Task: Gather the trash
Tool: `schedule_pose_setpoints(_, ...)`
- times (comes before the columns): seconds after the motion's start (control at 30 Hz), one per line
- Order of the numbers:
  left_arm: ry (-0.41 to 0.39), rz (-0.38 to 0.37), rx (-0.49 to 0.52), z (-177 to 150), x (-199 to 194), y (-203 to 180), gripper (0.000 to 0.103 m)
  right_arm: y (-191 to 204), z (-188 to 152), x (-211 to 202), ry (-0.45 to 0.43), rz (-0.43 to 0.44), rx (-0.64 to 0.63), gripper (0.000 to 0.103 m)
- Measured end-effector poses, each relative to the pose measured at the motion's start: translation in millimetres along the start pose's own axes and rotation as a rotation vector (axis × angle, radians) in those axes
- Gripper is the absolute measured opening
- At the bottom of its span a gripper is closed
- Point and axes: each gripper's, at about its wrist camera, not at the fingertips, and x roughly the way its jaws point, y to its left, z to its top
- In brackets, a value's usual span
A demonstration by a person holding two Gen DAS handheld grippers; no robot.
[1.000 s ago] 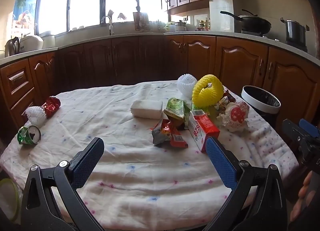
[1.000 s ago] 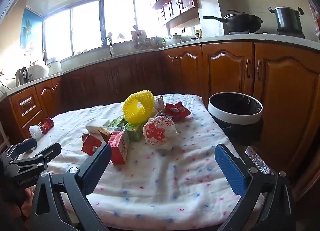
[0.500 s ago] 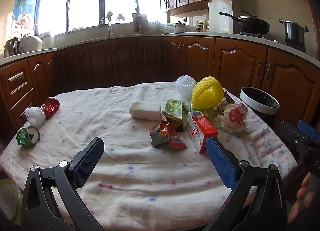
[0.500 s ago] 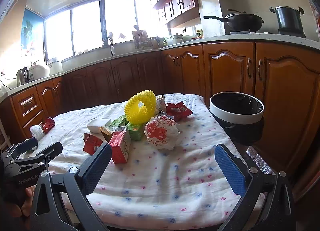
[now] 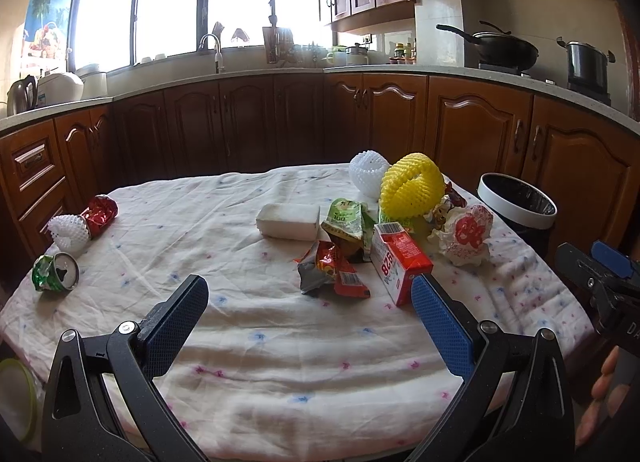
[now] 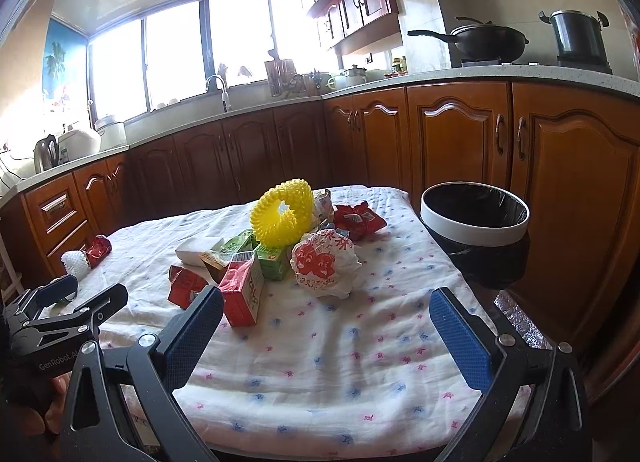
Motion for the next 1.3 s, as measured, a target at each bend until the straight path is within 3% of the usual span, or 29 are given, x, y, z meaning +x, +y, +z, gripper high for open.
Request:
schedule_pose_setpoints(0.77, 0.009, -0.007, 0.011, -2, 5, -5, 0.103, 0, -1, 1, 0.008, 0.01, 0.009, 0.103)
schedule_pose_setpoints(1.3, 0.061, -0.045, 0.015, -2, 23, -9, 0.103, -17, 2, 25, 0.059, 0.042, 0.041, 0.103)
